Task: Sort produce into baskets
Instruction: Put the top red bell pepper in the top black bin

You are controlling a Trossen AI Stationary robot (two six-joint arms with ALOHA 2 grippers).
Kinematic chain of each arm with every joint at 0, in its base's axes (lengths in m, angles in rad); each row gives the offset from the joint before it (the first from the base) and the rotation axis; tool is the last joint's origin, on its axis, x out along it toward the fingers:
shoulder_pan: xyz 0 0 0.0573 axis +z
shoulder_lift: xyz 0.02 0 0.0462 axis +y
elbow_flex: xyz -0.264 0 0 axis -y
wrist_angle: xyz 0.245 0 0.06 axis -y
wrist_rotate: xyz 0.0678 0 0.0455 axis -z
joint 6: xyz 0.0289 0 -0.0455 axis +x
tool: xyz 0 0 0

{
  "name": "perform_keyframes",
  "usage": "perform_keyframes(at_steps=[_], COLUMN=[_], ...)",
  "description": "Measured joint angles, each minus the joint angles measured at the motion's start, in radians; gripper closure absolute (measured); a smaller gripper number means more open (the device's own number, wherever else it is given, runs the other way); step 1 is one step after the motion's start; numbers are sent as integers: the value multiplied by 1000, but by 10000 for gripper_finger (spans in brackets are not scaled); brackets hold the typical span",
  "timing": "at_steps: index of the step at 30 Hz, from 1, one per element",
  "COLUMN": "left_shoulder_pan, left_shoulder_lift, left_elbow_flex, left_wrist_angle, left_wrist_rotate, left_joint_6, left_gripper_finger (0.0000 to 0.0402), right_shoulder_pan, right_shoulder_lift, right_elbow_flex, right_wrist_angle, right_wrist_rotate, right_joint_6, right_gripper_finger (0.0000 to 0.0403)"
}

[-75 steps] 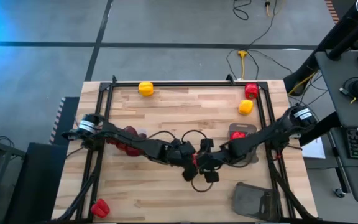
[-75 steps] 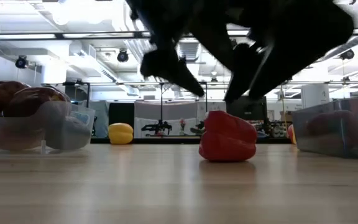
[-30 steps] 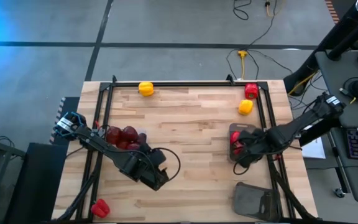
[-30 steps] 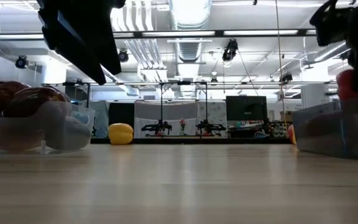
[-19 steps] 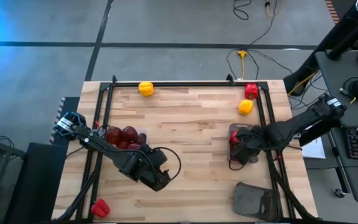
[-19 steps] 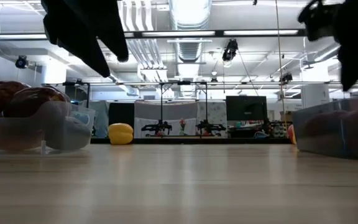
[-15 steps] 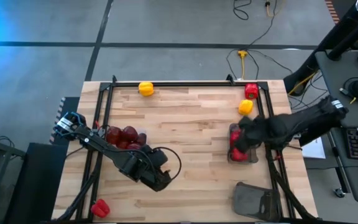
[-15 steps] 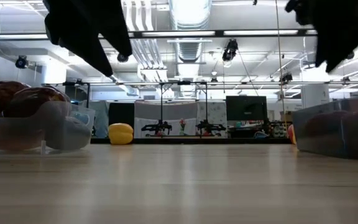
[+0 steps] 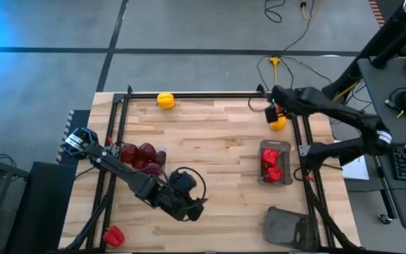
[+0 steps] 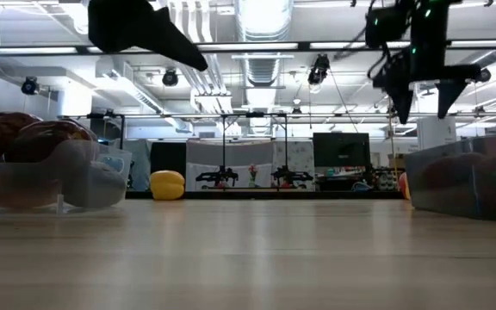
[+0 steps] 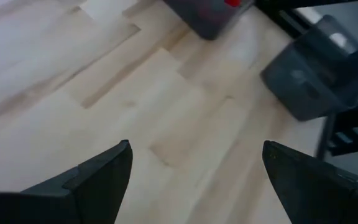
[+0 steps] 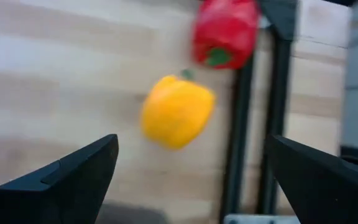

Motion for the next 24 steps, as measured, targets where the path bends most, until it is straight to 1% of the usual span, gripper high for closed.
perform_keyframes(at_steps=[2,4,7,9,11,14,15,20,24], left_shoulder_pan=[-13,-30,-63,-87,-115,-164,-182,-255,-284], left_shoulder_lift=[11,25,52,69,87,109,117,143,134], left_elbow_flex=[3,4,6,6,6,6,6,6,6], left_wrist_angle=[24,44,85,94,94,94,94,68,-43], left_wrist_rotate=[0,0,1,7,19,29,29,32,30], left_joint_6=[-22,-42,-87,-144,-218,-332,-366,-459,-476], left_gripper_finger=[61,61,61,61,61,61,61,61,61], right_shoulder_pan=[-85,-148,-205,-230,-241,-237,-236,-230,-223], right_shoulder_lift=[41,85,149,192,229,272,285,314,322], right_elbow_flex=[-3,-4,-4,-4,1,14,19,44,77], right_wrist_angle=[5,13,40,71,61,67,66,63,67], right_wrist_rotate=[1,25,38,36,62,123,129,90,29], right_joint_6=[-35,-52,-66,-99,-72,21,44,75,83], right_gripper_finger=[5,5,5,5,5,5,5,5,5])
